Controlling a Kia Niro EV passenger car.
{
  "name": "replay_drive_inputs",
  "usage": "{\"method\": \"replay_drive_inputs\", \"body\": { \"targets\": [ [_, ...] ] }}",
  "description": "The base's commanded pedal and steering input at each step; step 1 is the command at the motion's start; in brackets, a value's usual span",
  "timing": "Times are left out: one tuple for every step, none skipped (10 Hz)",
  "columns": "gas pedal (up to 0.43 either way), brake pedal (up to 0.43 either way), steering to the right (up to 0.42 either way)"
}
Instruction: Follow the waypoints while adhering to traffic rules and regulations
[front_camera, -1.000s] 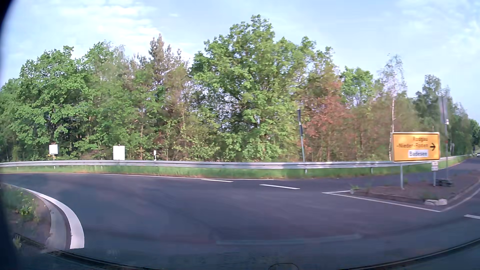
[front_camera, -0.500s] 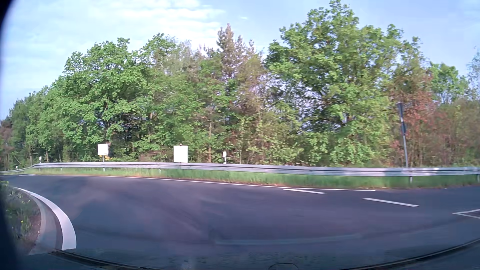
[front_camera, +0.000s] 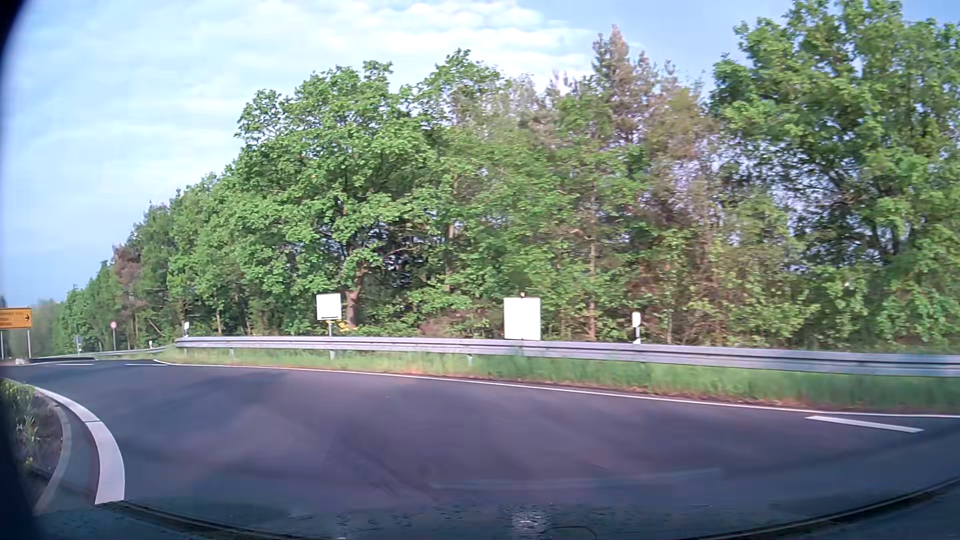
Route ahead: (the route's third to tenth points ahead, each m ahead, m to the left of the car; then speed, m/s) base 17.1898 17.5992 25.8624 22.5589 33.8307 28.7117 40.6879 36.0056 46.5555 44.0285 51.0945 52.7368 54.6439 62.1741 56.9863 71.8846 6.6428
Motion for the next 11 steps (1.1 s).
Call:
{"method": "replay_drive_inputs", "body": {
  "targets": [
    [0.177, 0.0, -0.364],
    [0.189, 0.0, -0.361],
    [0.189, 0.0, -0.36],
    [0.197, 0.0, -0.357],
    [0.197, 0.0, -0.353],
    [0.197, 0.0, -0.349],
    [0.197, 0.0, -0.342],
    [0.209, 0.0, -0.334],
    [0.209, 0.0, -0.321],
    [0.209, 0.0, -0.302],
    [0.209, 0.0, -0.282]
  ]
}}
